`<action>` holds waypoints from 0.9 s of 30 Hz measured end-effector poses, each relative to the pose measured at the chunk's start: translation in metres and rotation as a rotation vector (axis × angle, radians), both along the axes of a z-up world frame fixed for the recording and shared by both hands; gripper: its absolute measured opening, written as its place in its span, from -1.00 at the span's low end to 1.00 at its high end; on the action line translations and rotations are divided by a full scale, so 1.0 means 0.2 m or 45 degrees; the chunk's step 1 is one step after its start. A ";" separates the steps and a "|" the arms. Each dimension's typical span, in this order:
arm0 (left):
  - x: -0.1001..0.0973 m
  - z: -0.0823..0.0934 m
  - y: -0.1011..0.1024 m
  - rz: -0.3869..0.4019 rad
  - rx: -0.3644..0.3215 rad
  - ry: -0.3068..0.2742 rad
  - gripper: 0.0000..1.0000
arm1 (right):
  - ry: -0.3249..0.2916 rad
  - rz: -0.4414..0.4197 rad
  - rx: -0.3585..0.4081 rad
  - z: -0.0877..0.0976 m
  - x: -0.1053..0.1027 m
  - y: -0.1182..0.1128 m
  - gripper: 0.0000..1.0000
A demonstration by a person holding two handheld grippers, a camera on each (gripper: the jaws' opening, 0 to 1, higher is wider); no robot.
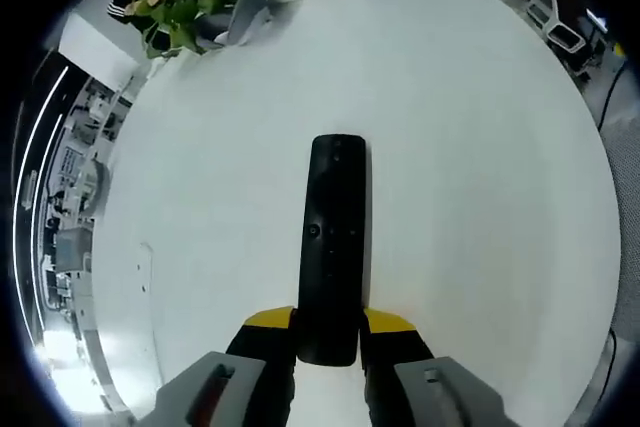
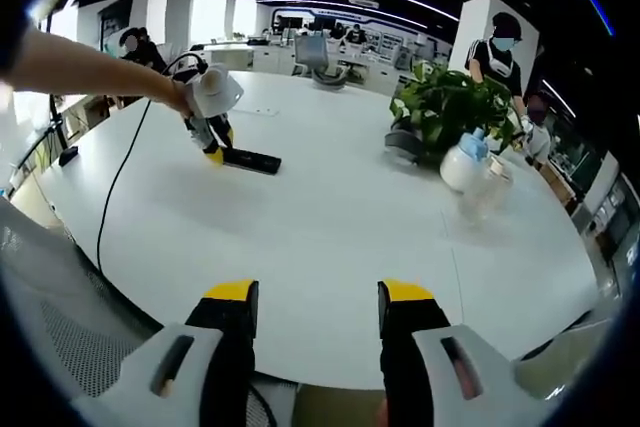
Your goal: Press the specified remote control buttons in sequence, fully releasing each button before pressing the next.
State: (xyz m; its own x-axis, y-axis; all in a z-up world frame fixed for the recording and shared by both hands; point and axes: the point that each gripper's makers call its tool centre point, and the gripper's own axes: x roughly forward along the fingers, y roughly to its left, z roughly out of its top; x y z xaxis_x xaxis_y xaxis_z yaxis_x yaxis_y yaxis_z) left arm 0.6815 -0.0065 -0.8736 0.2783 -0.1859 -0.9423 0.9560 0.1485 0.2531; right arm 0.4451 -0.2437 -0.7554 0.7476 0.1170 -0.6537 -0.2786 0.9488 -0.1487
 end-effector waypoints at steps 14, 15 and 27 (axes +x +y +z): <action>0.00 0.00 0.00 -0.048 -0.035 -0.021 -0.52 | 0.004 -0.002 0.002 0.00 0.00 0.00 -0.02; -0.01 0.00 0.00 -0.045 -0.044 -0.023 -0.52 | 0.002 -0.001 0.003 0.00 0.00 0.00 -0.02; 0.01 0.02 0.02 0.103 -0.089 -0.097 -0.43 | -0.010 -0.003 0.000 0.01 0.00 0.00 -0.02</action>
